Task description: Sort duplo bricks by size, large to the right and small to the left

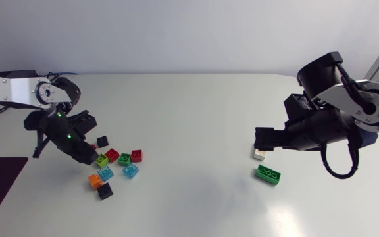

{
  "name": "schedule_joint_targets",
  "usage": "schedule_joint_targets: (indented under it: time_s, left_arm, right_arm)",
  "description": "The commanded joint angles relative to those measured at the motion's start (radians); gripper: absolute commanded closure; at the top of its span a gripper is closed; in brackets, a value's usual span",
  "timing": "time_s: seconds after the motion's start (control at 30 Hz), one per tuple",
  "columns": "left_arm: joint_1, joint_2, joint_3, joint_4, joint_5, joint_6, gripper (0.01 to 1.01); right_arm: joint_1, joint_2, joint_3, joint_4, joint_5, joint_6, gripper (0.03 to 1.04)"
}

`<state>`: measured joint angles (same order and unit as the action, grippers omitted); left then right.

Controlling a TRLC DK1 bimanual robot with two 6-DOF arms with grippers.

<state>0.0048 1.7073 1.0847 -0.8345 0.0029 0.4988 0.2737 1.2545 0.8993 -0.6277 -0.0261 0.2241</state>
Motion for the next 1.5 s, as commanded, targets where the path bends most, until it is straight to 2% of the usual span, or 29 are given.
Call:
schedule_joint_targets:
  time_s: [0.0, 0.23, 0.3, 0.43, 0.57, 1.0, 1.27, 1.47]
  left_arm:
    - [0.021, -0.121, -0.009, -0.040, 0.006, -0.019, 0.730]
    - [0.031, -0.291, -0.063, -0.054, 0.006, -0.052, 0.726]
    - [0.027, -0.293, -0.071, -0.048, 0.006, -0.091, 0.726]
    - [0.026, -0.313, -0.097, 0.044, -0.023, -0.207, 0.726]
    - [0.018, -0.342, -0.095, 0.063, -0.064, -0.272, 0.725]
    - [-0.003, -0.520, -0.109, 0.107, -0.244, -0.333, 0.721]
    - [-0.025, -0.586, -0.134, 0.107, -0.288, -0.379, 0.721]
    - [-0.037, -0.660, -0.154, 0.107, -0.342, -0.428, 0.721]
  right_arm:
    - [-0.004, -0.013, -0.003, -0.013, -0.003, 0.000, 0.06]
    - [0.010, -0.033, -0.008, -0.015, -0.003, 0.017, 0.06]
    - [0.001, -0.033, 0.003, -0.013, -0.003, 0.017, 0.06]
    - [-0.041, -0.050, 0.039, -0.036, -0.006, 0.015, 0.06]
    - [-0.051, -0.058, 0.073, -0.079, 0.003, 0.014, 0.06]
    - [-0.068, -0.104, 0.132, -0.167, 0.080, 0.032, 0.06]
    - [-0.062, -0.162, 0.113, -0.185, 0.081, 0.044, 0.06]
    - [-0.093, -0.191, 0.108, -0.199, 0.078, 0.057, 0.06]
